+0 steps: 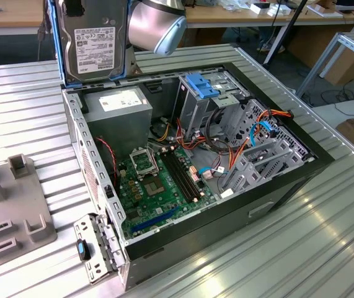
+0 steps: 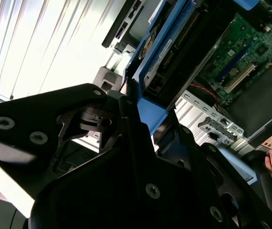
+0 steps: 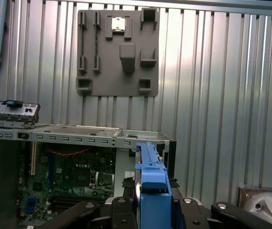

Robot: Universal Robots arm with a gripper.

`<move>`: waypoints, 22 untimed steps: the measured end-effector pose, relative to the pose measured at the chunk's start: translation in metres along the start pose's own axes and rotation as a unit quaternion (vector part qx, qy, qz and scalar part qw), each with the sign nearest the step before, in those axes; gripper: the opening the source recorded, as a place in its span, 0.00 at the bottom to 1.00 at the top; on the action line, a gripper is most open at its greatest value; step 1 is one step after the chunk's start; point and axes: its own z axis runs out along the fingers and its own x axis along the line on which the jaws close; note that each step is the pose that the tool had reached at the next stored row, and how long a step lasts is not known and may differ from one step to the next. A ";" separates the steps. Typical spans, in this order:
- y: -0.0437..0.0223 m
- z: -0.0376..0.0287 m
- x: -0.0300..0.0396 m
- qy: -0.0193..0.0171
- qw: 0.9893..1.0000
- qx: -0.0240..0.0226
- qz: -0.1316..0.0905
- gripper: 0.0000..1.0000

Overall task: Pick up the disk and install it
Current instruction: 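Pick up the disk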

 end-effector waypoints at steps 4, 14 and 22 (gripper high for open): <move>-0.0033 0.0000 0.0002 0.000 1.000 0.000 0.000 0.37; -0.0073 0.0000 0.0004 0.000 1.000 0.000 0.000 0.37; -0.0141 -0.0001 0.0008 0.000 1.000 0.000 0.000 0.37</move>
